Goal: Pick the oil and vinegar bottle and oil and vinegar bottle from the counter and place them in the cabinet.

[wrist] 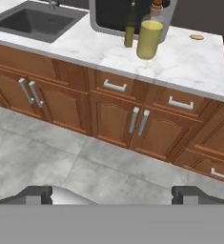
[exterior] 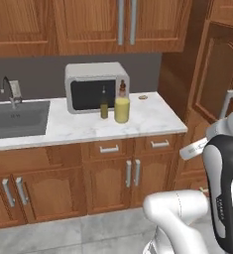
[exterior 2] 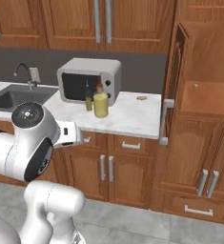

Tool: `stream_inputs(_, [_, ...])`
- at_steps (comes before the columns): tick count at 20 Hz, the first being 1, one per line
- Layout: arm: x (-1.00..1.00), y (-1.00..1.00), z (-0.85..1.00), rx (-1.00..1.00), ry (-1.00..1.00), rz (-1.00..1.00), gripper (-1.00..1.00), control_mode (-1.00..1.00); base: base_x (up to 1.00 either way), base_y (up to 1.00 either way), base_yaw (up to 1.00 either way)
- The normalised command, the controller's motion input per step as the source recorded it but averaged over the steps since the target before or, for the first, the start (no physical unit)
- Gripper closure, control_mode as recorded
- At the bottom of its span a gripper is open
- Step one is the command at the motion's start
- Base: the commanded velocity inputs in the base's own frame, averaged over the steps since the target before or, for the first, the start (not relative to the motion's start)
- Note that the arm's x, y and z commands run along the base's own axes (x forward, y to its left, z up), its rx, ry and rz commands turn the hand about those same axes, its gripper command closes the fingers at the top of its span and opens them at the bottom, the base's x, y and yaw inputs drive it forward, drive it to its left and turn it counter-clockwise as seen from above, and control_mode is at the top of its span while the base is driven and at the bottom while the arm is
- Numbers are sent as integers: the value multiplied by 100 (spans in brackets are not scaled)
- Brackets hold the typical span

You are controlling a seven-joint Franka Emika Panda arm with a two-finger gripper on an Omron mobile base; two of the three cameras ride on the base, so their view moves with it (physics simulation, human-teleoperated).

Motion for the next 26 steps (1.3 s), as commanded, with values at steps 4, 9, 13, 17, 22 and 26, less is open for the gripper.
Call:
stream_inputs(4, [0,0,0,0,0,0,-100,100,84,45,-14])
stream_inputs(9, [0,0,0,0,0,0,-100,100,99,31,-16])
stream_inputs(13, [0,0,0,0,0,0,-100,100,93,-1,-18])
stream_inputs(17, [0,0,0,0,0,0,-100,100,52,-36,-6])
stream_inputs(22, [0,0,0,0,0,0,-100,100,0,-3,0])
stream_inputs(26, [11,0,0,0,0,0,-100,-100,18,0,0])
